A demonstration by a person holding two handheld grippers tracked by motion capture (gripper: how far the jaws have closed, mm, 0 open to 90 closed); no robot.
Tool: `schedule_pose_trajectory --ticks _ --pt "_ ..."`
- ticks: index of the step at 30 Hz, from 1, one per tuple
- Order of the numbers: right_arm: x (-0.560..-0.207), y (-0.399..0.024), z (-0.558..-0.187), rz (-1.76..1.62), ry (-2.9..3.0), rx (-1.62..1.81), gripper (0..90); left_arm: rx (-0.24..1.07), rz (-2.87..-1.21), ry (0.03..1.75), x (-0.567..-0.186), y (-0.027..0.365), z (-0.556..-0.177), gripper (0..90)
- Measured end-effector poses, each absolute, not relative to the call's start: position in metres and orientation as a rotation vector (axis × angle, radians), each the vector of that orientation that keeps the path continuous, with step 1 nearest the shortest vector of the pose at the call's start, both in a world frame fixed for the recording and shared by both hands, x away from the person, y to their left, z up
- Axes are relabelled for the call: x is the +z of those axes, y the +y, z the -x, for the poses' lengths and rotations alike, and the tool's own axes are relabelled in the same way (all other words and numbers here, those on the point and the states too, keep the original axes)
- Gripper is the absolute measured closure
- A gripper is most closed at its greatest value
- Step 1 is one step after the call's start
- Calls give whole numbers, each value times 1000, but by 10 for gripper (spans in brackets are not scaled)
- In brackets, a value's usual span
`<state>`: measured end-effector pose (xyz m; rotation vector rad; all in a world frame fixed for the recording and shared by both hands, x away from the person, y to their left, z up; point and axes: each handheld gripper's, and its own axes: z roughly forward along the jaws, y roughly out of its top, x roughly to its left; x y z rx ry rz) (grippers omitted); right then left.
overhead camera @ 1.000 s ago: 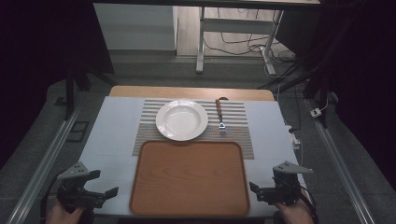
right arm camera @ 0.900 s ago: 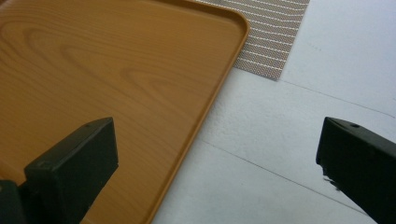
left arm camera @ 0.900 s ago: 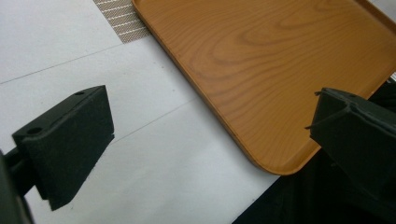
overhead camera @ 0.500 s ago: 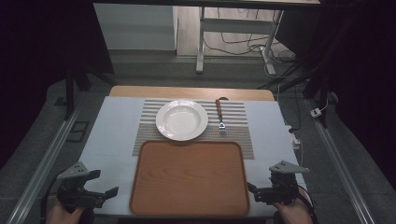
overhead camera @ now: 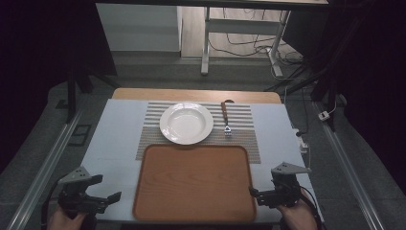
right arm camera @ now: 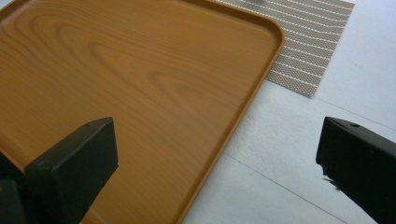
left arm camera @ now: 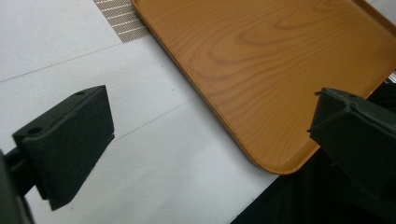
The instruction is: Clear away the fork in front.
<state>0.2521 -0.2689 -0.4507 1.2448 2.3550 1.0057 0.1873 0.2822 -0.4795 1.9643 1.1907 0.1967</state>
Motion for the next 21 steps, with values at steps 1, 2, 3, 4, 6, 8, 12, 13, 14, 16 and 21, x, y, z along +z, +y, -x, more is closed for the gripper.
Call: schedule_pose_trajectory --ticks 1,2,3,4,6,8,12,13,14,16,21 --pt "-451 -266 -253 -1236 2362 1001 0 197 -1965 1191 -479 282 -187 0" --pt "-450 -265 -254 -1234 2366 996 0 197 -1965 1190 -479 282 -187 0" --pt "-450 -265 -254 -1234 2366 996 0 199 -1966 1191 -480 282 -187 0" --pt "-450 -263 -254 -1232 2368 989 0 200 -1967 1190 -480 282 -187 0" --pt "-451 -260 -256 -1218 2380 972 0 200 -1968 1189 -480 282 -187 0" --pt "-451 -257 -257 -1206 2391 957 0 203 -1970 1189 -480 281 -187 0" --pt "-453 -250 -260 -1176 2424 926 0 201 -1975 1186 -479 281 -187 0" --pt "-454 -247 -262 -1160 2438 914 0 202 -1974 1187 -480 281 -187 0" --pt "-454 -247 -262 -1160 2438 914 0 201 -1974 1187 -480 281 -187 0" --pt "-455 -243 -265 -1150 2452 888 0 200 -1975 1187 -480 281 -187 0" --pt "-458 -237 -270 -1137 2469 843 0 199 -1978 1188 -480 281 -188 0"
